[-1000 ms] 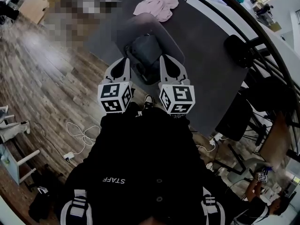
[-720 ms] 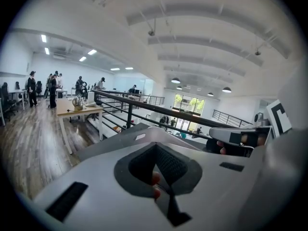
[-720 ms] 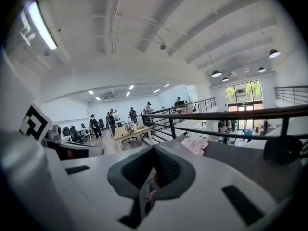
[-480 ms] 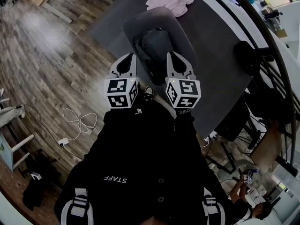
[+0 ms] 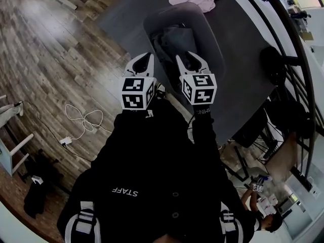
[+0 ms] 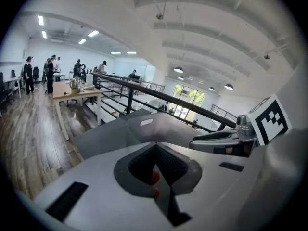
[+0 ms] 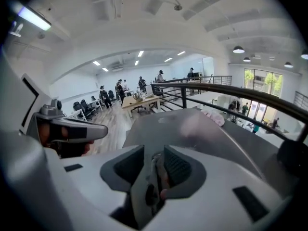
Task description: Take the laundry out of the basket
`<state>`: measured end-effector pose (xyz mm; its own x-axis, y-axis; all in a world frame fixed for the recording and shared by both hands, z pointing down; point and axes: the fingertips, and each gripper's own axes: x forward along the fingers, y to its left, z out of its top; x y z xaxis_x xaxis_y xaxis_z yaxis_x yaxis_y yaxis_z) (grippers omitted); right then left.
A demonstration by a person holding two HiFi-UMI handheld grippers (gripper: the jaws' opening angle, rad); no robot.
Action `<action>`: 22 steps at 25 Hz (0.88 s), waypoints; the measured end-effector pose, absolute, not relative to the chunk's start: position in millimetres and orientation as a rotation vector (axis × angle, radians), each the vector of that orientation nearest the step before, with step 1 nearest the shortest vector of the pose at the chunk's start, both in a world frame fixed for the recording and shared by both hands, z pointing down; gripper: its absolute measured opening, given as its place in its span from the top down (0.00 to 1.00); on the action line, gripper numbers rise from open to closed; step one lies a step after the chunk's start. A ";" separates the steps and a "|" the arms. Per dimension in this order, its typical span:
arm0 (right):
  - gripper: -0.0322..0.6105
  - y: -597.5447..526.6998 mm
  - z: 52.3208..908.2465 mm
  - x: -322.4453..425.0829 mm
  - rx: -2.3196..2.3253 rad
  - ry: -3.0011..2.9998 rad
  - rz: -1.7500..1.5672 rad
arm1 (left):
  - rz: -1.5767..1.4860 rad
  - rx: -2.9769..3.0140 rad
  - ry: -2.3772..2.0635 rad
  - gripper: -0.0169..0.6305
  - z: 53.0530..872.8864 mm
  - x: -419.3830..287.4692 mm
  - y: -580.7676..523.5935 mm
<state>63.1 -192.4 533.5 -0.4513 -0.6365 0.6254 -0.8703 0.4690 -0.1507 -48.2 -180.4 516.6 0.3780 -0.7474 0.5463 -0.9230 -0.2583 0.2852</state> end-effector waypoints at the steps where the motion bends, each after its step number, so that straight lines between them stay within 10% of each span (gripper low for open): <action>1: 0.73 -193.8 539.4 61.9 1.242 -2.218 0.646 | 0.411 2.071 -1.427 0.97 520.3 -49.8 -182.0; 22: 0.34 -202.4 620.5 54.6 1.053 -2.044 0.777 | 0.498 1.999 -1.344 0.97 554.4 -48.8 -208.0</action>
<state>54.6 -202.4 620.5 -0.4248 -0.4315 0.7958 -0.8511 0.4899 -0.1887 -48.8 -208.0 554.4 0.3969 -0.6609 0.6369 -0.9164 -0.2460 0.3157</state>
